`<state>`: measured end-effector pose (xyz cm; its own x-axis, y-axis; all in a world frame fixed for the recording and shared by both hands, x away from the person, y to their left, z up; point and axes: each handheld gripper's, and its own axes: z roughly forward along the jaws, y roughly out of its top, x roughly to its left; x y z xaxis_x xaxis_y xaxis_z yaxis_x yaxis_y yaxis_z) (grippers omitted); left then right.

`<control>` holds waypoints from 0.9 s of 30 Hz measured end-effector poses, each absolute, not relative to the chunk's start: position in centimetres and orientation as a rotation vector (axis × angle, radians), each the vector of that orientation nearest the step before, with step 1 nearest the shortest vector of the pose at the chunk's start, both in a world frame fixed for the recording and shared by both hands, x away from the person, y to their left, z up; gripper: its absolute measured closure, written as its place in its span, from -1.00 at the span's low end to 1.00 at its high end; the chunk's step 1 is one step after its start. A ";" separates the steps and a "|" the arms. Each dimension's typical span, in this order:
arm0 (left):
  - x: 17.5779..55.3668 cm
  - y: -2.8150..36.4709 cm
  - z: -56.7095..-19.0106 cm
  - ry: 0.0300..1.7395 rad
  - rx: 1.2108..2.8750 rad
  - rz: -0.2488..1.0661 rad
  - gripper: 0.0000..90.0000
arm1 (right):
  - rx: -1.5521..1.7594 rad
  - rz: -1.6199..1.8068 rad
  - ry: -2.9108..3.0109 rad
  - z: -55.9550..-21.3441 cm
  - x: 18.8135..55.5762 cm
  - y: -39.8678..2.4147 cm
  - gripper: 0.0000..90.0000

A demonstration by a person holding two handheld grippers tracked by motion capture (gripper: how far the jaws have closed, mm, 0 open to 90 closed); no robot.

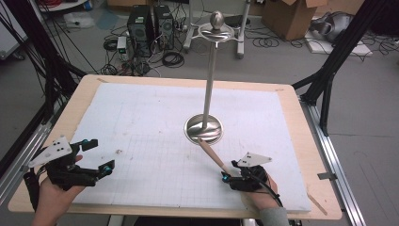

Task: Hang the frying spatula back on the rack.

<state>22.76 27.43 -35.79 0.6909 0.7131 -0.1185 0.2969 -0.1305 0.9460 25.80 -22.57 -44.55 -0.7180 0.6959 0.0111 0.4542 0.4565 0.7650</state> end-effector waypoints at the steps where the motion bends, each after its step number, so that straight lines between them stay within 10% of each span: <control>1: 22.8 27.4 -35.8 0.819 1.718 0.437 -0.96 | 0.974 1.119 2.412 -44.6 25.8 -22.5 -0.05; 27: 22.8 27.5 -36.1 0.826 1.727 0.439 -0.96 | 0.923 1.096 2.474 -44.7 25.5 -22.3 0.70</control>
<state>22.85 27.51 -36.10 0.6865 0.7178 -0.1163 0.3046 -0.1387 0.9423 25.49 -22.32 -44.67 -0.7561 0.6544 0.0017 0.4409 0.5076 0.7402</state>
